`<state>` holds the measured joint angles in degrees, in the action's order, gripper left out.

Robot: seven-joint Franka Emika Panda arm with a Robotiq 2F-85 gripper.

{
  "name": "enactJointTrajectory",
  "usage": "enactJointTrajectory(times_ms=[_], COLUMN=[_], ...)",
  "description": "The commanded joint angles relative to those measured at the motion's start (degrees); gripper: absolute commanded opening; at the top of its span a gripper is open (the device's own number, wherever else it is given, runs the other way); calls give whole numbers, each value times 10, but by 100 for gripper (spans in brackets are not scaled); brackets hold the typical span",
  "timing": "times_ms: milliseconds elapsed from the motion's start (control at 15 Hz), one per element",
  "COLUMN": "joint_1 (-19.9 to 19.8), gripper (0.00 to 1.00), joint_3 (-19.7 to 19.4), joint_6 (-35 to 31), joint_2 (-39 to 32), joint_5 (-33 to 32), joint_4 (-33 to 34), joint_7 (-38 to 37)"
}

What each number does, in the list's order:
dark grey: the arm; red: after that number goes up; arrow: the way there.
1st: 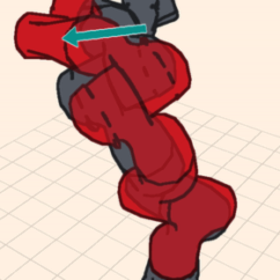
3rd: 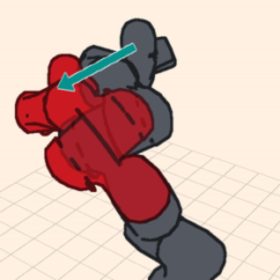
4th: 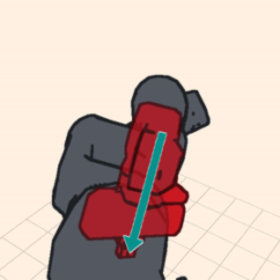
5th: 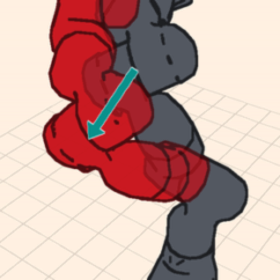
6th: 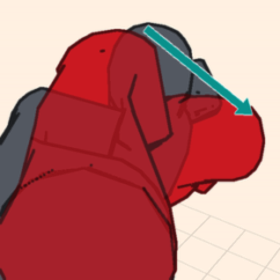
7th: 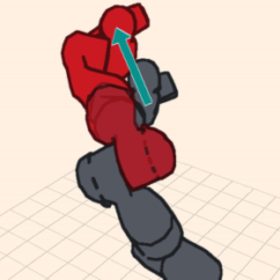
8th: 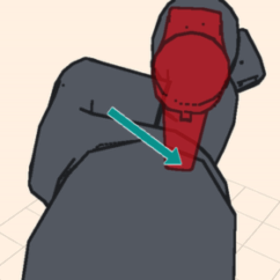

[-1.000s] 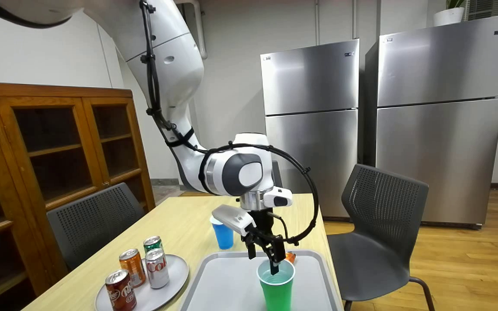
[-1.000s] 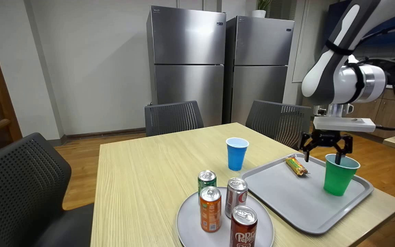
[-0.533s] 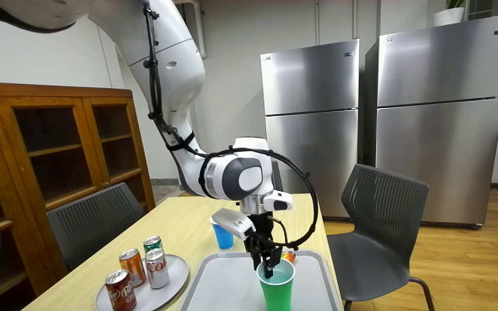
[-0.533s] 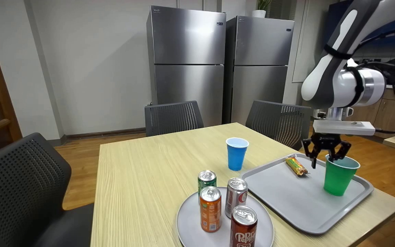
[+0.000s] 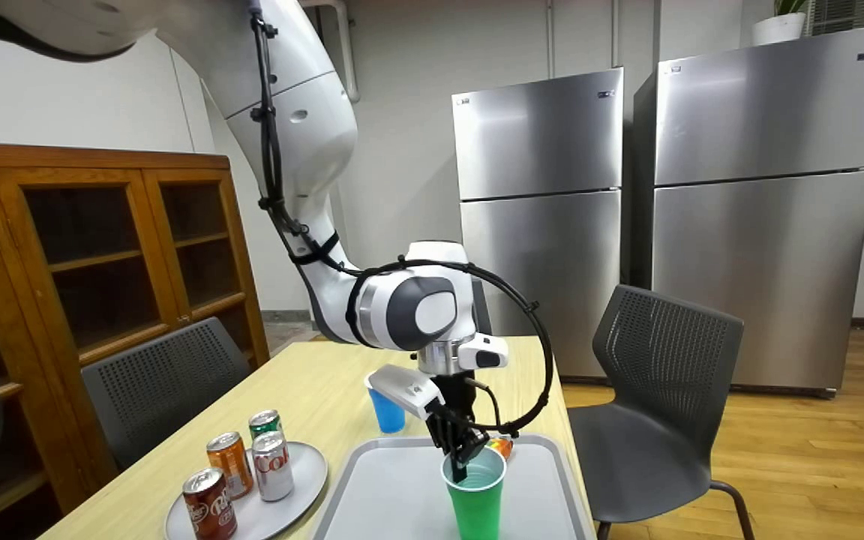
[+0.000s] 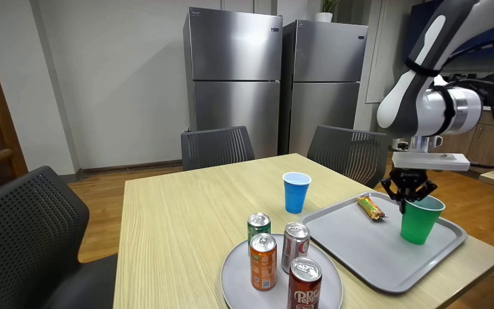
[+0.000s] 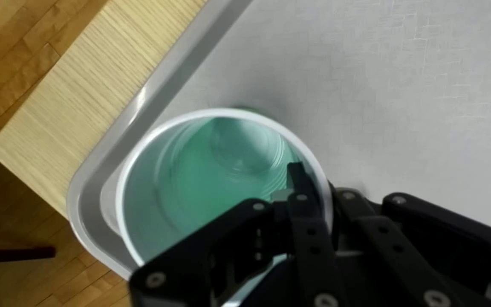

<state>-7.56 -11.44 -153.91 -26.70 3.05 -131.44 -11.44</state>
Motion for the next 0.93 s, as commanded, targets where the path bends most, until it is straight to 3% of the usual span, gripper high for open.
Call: enactJointTrajectory(times_ms=[0, 400, 867], joint_1=[13, 12, 14], gripper=[1, 1, 1], joint_3=[-12, -15, -6], joint_6=[1, 77, 121], joint_2=[2, 41, 59], joint_5=[-7, -23, -45], joint_4=[2, 24, 75], joint_7=[-20, -4, -5])
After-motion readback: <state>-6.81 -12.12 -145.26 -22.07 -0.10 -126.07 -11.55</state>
